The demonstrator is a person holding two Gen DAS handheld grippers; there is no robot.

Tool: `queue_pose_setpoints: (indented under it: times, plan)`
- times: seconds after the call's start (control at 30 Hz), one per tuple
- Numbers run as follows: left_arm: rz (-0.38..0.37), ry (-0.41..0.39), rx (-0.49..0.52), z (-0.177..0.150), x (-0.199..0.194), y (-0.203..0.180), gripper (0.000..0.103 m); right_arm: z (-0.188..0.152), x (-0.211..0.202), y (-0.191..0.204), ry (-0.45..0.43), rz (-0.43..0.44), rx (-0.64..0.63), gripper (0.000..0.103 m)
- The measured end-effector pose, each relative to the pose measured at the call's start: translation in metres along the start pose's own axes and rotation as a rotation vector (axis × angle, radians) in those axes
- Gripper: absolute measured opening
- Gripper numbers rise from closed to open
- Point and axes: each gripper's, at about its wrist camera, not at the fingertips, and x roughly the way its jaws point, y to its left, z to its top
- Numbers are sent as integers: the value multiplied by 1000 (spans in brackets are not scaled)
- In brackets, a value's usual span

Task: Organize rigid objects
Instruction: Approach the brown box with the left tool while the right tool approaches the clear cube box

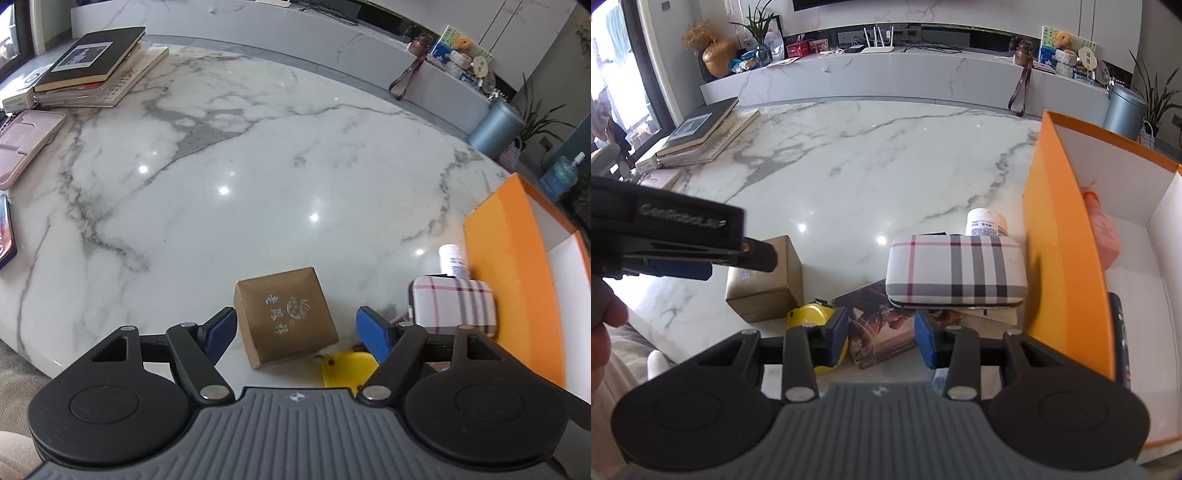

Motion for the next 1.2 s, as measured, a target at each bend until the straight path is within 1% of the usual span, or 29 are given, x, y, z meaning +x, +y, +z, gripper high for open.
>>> queue_pose_setpoints:
  times: [0.17,0.27,0.37,0.43,0.47,0.5,0.63,0.7,0.77,0.8,0.83,0.9,0.97,1.03,1.07,1.2]
  plan:
    - [25,4,7,0,14,-5,86,-4,0,-1,-28,-22,-10,42]
    - [45,6,20,-1,19,-7,86,-3,2,-3,-27,-32,-9,42]
    - [69,10,44,-3,23,-8,80,-3,6,-5,-15,-41,6,42]
    - [60,9,50,-3,24,-7,81,-3,8,-6,-12,-42,7,42]
    - [56,8,53,-3,24,-6,79,-3,8,-6,-12,-44,5,42]
    - [49,6,61,-4,24,-7,76,-3,8,-6,-14,-47,4,42]
    - [40,8,112,-7,21,-8,75,-6,-1,-5,-37,-71,-8,44]
    - [43,20,117,-8,19,-6,74,-11,-10,-5,-52,-99,1,48]
    - [54,31,104,-9,16,-1,74,-19,-19,-6,-62,-126,20,48]
    - [57,35,98,-10,15,2,74,-23,-24,-6,-68,-132,28,47]
    - [55,39,90,-11,14,4,74,-28,-28,-5,-69,-134,44,47]
    - [54,45,83,-12,12,8,74,-37,-34,-3,-62,-149,88,48]
    - [59,45,87,-14,10,9,74,-42,-34,1,-45,-184,101,49]
    - [54,48,89,-16,9,10,74,-46,-30,4,-22,-237,136,58]
    - [51,50,90,-17,8,10,74,-48,-30,4,-29,-258,156,66]
    - [46,55,106,-20,6,9,74,-51,-25,1,-60,-285,234,68]
